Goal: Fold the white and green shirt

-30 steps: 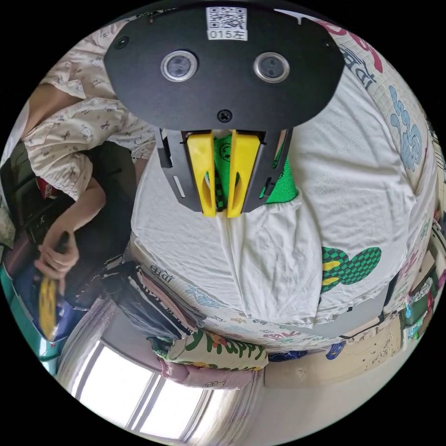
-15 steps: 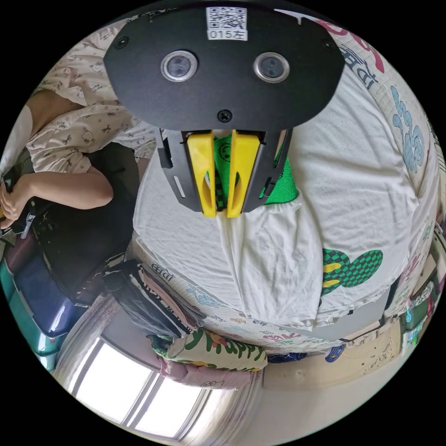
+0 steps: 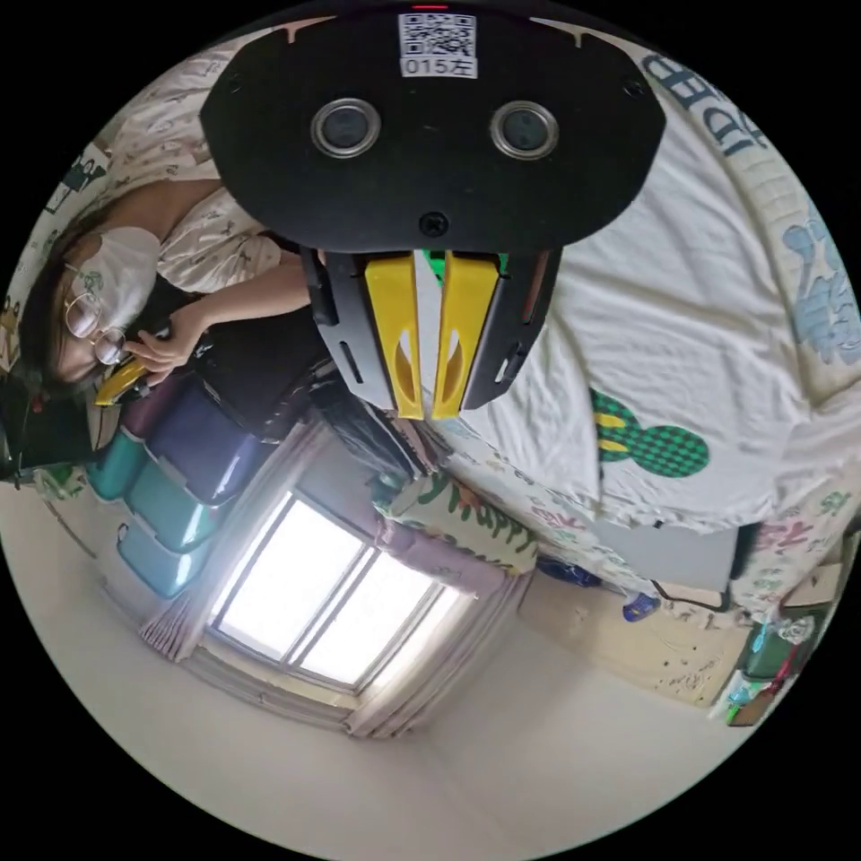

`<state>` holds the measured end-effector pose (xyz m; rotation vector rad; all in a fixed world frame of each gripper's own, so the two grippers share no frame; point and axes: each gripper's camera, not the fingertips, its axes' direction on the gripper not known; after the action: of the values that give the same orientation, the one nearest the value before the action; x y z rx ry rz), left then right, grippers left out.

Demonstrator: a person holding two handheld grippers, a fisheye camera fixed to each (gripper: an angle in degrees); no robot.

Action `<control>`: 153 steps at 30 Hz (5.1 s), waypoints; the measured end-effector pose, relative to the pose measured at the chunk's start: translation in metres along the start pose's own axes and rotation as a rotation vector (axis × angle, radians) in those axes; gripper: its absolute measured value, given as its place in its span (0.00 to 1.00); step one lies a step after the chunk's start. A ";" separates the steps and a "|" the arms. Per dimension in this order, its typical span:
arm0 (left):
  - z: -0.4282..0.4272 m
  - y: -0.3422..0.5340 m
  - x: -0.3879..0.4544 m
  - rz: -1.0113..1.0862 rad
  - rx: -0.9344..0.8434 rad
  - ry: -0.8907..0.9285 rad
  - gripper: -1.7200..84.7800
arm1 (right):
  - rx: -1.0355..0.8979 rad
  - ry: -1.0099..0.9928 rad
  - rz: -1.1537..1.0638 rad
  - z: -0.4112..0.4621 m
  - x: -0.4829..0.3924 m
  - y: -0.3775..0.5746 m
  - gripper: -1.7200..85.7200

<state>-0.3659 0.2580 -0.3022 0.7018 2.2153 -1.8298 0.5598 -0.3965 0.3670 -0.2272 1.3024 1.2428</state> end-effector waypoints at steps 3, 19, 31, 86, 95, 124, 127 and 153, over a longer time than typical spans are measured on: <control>-0.085 -0.022 -0.020 -0.116 0.223 -0.256 0.07 | -0.172 0.016 -0.016 0.012 0.018 0.046 0.01; -0.317 -0.111 -0.207 -0.857 0.674 -0.530 0.21 | -1.147 0.148 0.152 0.081 0.184 0.457 0.01; -0.335 -0.189 -0.263 -0.913 0.770 -0.596 0.10 | -1.374 0.198 -0.018 0.057 0.214 0.662 0.01; 0.232 0.185 -0.130 1.300 -0.410 -0.497 0.03 | -1.695 0.366 -0.049 -0.024 0.324 0.852 0.15; 0.221 0.217 -0.175 1.276 -0.423 -0.490 0.03 | -1.799 0.375 -0.048 -0.007 0.330 0.853 0.04; 0.147 0.169 -0.384 0.913 -0.568 -0.836 0.04 | -1.006 0.631 0.079 -0.034 0.167 0.397 0.01; 0.142 0.164 -0.389 0.930 -0.570 -0.847 0.04 | -0.831 0.609 -0.086 0.001 0.098 0.355 0.01; 0.087 0.103 -0.412 0.953 -0.542 -0.847 0.04 | -0.257 0.505 -0.052 -0.006 -0.037 0.224 0.01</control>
<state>0.0283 0.0889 -0.2357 0.5501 1.3146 -0.7594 0.3909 -0.3326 0.5041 -0.7949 1.5448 1.3576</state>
